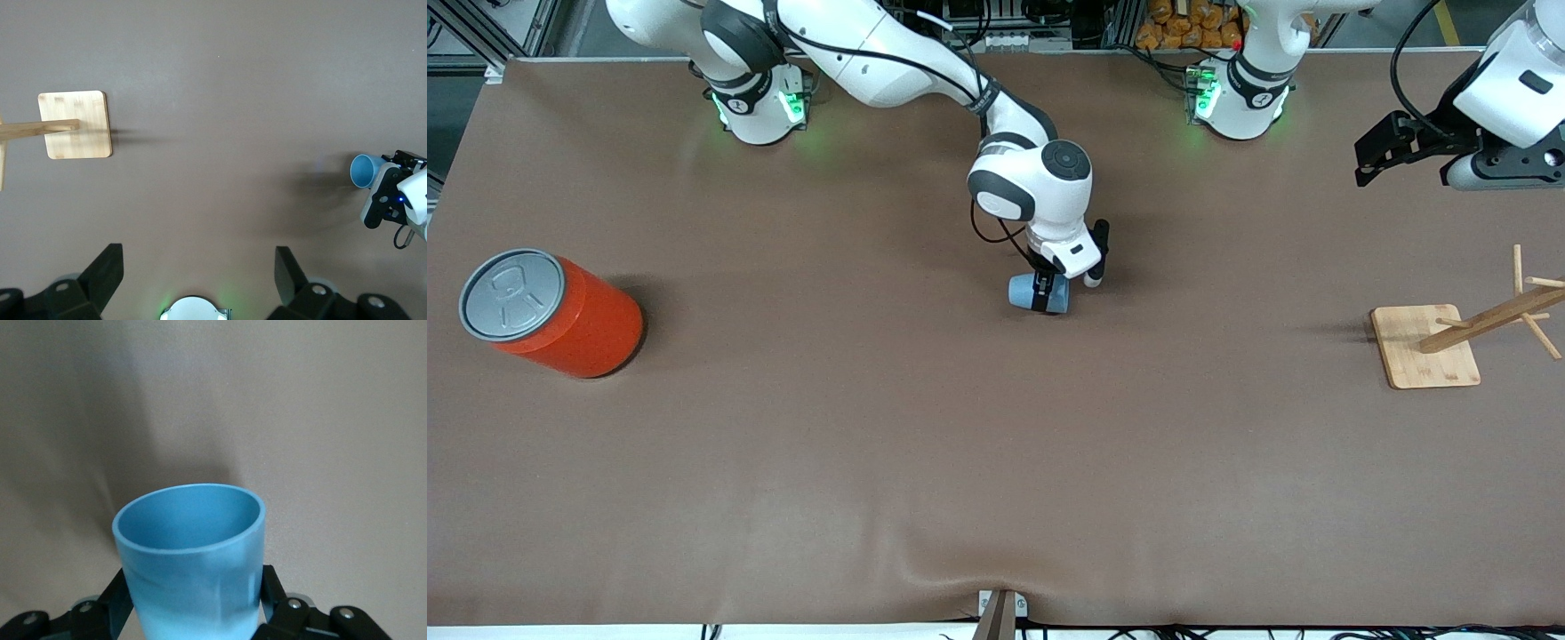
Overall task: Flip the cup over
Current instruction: 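Hold the cup with the right gripper while the left gripper approaches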
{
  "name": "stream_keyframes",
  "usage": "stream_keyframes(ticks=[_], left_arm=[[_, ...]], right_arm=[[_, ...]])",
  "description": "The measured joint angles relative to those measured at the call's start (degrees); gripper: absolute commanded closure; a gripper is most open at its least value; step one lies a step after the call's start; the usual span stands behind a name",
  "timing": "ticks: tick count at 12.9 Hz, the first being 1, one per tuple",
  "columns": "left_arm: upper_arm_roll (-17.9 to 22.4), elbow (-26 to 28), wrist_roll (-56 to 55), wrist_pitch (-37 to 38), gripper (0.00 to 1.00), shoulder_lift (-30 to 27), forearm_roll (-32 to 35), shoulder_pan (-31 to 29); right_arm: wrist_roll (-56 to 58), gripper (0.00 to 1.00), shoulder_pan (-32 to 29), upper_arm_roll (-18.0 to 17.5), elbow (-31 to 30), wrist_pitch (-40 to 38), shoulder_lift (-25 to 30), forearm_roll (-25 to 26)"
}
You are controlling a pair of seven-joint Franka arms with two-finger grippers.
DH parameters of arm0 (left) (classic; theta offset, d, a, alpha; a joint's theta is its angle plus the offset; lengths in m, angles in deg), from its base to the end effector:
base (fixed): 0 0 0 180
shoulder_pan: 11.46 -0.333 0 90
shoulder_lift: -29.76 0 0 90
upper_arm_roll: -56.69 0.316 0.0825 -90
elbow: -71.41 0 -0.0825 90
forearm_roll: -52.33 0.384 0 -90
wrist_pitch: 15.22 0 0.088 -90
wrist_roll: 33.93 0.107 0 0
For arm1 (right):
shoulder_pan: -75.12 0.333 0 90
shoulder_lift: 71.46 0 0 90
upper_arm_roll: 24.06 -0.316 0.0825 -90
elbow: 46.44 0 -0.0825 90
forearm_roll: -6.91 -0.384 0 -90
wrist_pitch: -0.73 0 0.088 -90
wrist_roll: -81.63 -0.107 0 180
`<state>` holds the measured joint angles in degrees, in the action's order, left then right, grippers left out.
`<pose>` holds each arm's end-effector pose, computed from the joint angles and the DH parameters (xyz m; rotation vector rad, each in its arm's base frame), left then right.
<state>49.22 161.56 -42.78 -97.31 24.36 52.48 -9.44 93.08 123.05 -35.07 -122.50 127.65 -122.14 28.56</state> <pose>0.5029 -0.0875 0.6613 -3.1186 0.0156 0.0690 0.4222 0.6135 0.2073 2.3153 1.9158 0.1268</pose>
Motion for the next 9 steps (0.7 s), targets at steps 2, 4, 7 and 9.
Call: stream_keyframes(ticks=[2, 4, 7, 9], left_arm=[[-0.5, 0.0, 0.0, 0.0, 0.0, 0.0, 0.0, 0.1], [-0.7, 0.0, 0.0, 0.0, 0.0, 0.0, 0.0, 0.2], [-2.0, 0.0, -0.1, 0.0, 0.0, 0.0, 0.0, 0.3], [-2.7, 0.0, -0.2, 0.0, 0.0, 0.1, 0.0, 0.4]], right_arm=[[0.0, 0.0, 0.0, 0.0, 0.0, 0.0, 0.0, 0.8], [0.0, 0.0, 0.0, 0.3, 0.0, -0.1, -0.3, 2.7], [0.0, 0.0, 0.0, 0.5, 0.0, -0.1, -0.5, 3.2], [0.0, 0.0, 0.0, 0.5, 0.1, -0.1, -0.5, 3.2]])
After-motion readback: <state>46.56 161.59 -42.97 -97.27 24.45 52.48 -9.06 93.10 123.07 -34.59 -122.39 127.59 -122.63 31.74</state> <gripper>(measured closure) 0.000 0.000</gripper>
